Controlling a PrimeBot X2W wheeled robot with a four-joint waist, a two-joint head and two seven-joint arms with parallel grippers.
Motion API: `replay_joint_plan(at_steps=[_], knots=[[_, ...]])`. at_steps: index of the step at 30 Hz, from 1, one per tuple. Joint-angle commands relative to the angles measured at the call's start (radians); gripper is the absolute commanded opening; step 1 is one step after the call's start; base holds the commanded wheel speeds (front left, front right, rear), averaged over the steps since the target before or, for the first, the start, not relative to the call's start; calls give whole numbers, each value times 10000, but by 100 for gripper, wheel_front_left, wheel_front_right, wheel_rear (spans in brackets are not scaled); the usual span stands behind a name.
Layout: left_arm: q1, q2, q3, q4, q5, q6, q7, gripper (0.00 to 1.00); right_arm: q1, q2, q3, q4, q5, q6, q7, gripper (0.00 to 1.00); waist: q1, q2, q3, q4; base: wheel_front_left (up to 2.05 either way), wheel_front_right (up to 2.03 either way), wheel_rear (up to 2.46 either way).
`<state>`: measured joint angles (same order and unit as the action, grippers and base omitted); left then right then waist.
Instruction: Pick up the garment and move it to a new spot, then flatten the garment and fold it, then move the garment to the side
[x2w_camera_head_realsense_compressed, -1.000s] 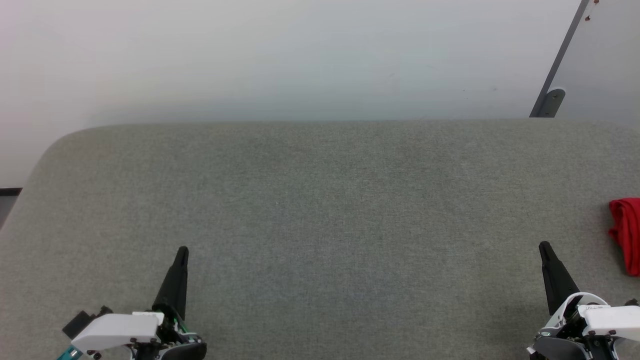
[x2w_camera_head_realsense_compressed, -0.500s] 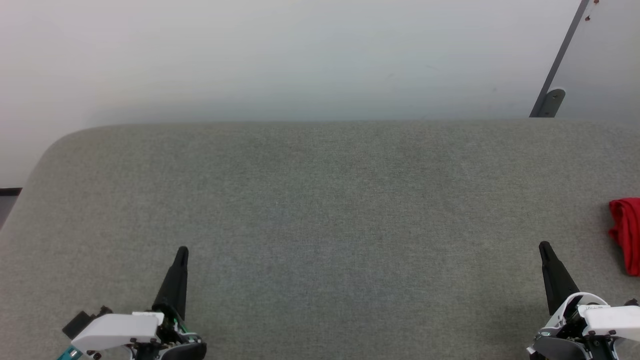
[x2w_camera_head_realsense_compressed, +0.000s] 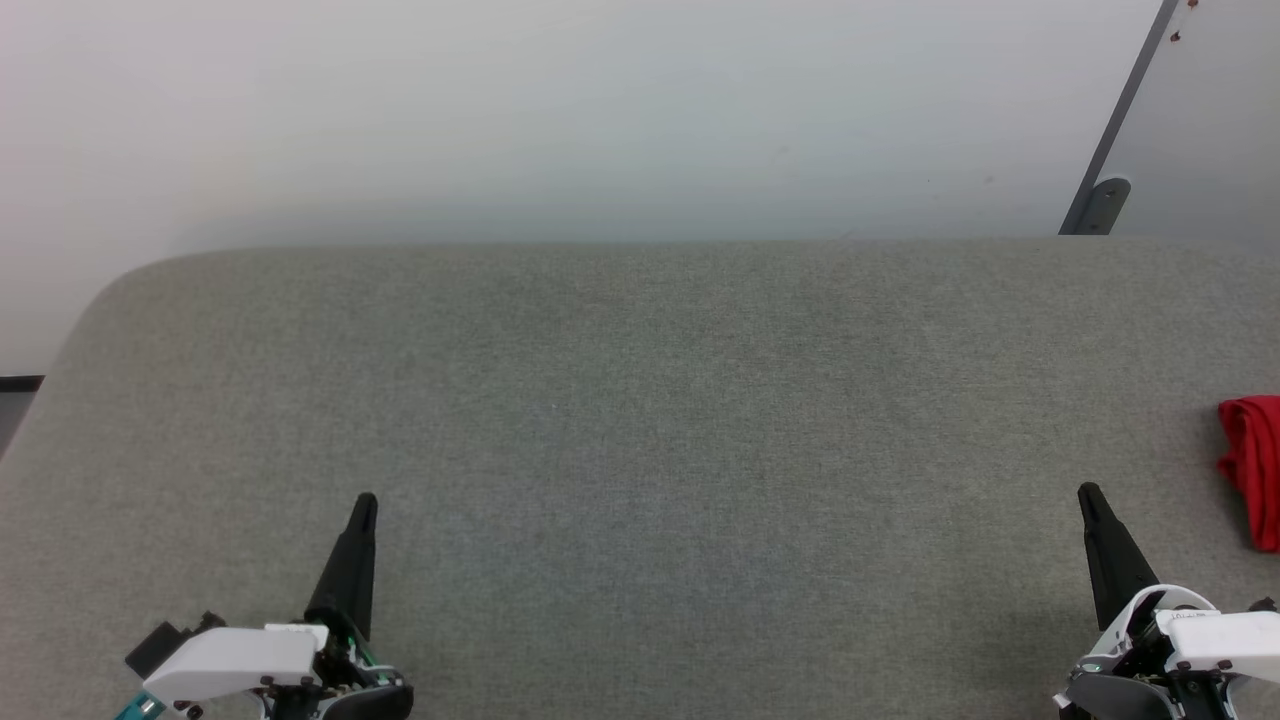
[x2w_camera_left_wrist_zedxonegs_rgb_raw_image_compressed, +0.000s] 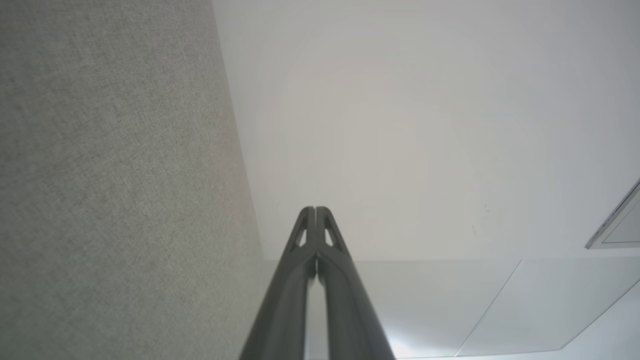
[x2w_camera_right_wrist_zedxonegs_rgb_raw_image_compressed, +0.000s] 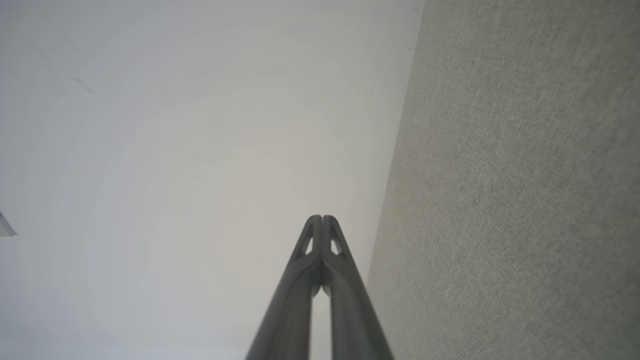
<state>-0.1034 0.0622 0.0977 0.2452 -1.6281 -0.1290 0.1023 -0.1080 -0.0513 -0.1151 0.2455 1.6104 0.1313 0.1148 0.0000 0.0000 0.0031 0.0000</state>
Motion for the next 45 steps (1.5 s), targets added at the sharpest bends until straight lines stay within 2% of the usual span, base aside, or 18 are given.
replay_joint_plan(at_steps=[1, 45], knots=[[-101, -17, 29, 11, 49, -31, 23, 0, -28, 38, 7, 0, 41, -10, 24, 0, 0, 0, 0, 0, 0, 0, 0], [-109, -69, 100, 14, 98, -31, 92, 0, -28, 36, 11, 0, 45, -10, 20, 0, 0, 0, 0, 0, 0, 0, 0]])
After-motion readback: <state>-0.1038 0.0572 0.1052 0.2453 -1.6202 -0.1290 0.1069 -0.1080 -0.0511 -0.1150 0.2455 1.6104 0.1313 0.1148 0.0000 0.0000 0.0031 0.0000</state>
